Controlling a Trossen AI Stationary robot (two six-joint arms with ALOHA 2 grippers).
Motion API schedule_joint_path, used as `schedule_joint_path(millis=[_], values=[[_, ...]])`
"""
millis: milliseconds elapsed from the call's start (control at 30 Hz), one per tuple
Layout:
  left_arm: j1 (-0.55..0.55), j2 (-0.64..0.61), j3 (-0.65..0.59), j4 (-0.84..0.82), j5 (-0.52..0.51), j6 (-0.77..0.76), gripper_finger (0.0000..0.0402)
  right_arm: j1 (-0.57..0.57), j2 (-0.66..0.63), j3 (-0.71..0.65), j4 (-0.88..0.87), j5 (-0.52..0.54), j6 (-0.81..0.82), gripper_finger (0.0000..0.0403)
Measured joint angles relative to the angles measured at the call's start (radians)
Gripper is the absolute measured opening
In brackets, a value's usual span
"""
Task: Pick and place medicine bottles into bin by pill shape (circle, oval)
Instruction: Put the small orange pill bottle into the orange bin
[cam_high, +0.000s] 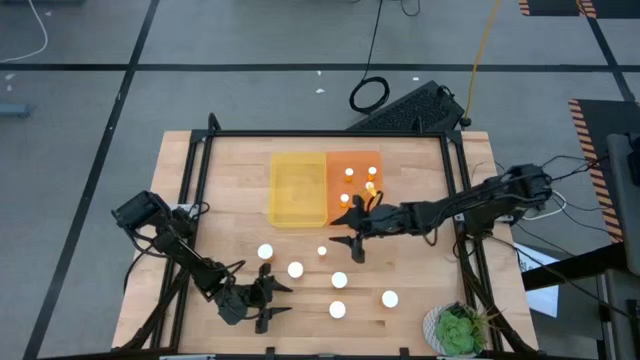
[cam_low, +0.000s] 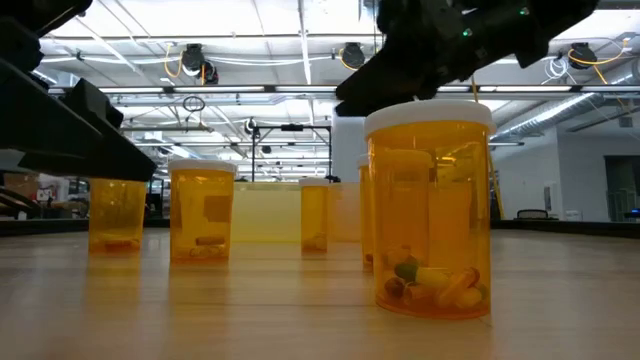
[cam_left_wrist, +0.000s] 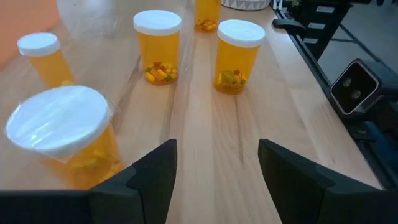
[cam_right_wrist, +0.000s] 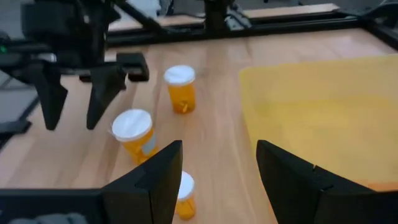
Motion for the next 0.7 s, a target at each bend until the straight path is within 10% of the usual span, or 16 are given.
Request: schedule_joint_path(millis=[700], values=[[-0.006,0.000,0.000,0.020,-0.002,0.021,0.0230,0.010,0.265,0.160,-0.078,-0.111,-0.102,0.0221]])
